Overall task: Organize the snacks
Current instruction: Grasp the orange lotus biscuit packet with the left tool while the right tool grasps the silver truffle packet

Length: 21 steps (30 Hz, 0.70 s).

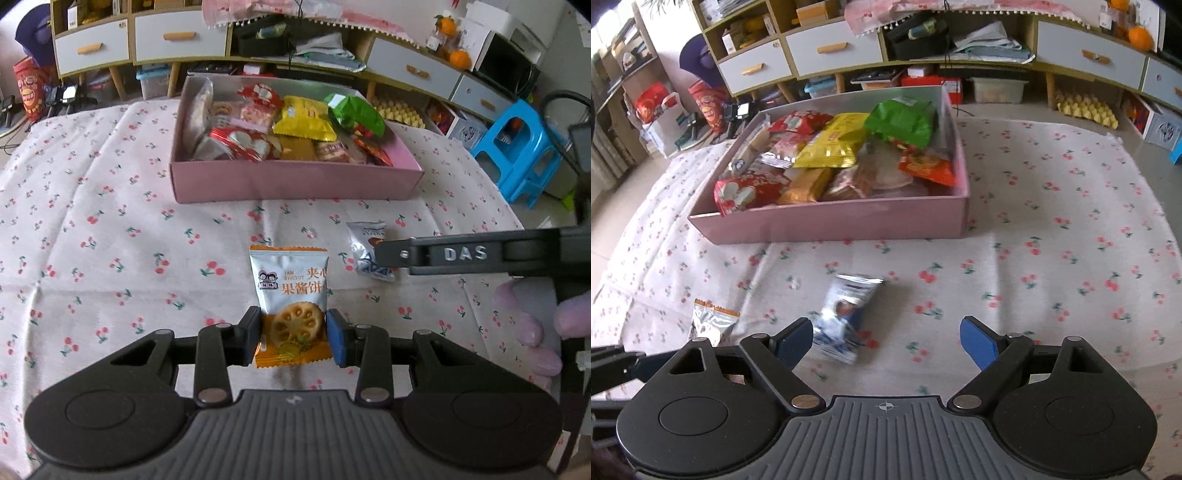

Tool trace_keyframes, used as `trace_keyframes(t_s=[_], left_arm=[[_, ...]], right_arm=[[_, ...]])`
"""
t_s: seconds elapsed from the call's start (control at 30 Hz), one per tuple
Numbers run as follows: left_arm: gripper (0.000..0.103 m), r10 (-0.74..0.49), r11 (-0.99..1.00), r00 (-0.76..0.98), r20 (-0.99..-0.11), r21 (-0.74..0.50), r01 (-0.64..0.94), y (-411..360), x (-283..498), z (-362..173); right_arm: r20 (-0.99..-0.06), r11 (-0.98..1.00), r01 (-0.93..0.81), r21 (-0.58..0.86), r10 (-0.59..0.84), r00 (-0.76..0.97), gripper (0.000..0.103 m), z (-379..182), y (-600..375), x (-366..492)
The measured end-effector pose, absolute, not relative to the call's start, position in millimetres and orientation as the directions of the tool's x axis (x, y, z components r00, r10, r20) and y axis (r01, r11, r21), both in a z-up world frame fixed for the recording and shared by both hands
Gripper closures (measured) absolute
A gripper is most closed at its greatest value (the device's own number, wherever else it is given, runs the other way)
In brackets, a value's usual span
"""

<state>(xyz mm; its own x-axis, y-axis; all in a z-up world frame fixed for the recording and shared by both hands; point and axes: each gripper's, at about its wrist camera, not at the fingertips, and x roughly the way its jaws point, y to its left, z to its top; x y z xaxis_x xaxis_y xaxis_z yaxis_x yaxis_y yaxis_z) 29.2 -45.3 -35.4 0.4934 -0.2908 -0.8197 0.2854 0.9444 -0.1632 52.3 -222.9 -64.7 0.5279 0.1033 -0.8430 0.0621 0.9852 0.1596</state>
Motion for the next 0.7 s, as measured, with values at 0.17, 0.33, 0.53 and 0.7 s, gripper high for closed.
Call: trace_keyframes(t_s=[0.17,0.33,0.53,0.7], left_arm=[[0.068,-0.291,0.946,0.494,-0.819,-0.169,0.276,-30.9,31.3,-34.7],[0.068,-0.288,0.948,0.492,-0.821,-0.172,0.268,-20.8,34.7,-35.8],[0.068,-0.285,0.949,0.490,-0.823,-0.171,0.265,-15.3,36.9,-37.0],[0.068,-0.287,0.949,0.493,-0.822,-0.173,0.264,-14.0,37.7,-36.1]], right_arm=[[-0.856,0.979,0.086,0.185,0.117,0.504,0.017,-73.1,-209.7,63.5],[-0.860,0.980,0.114,0.162,0.084,0.503,0.023,-76.6,-203.9,67.9],[-0.856,0.990,0.097,0.105,0.041,0.515,0.034,-77.2,-192.1,70.0],[-0.853,0.995,0.069,0.075,0.028,0.521,0.045,-76.7,-182.3,68.5]])
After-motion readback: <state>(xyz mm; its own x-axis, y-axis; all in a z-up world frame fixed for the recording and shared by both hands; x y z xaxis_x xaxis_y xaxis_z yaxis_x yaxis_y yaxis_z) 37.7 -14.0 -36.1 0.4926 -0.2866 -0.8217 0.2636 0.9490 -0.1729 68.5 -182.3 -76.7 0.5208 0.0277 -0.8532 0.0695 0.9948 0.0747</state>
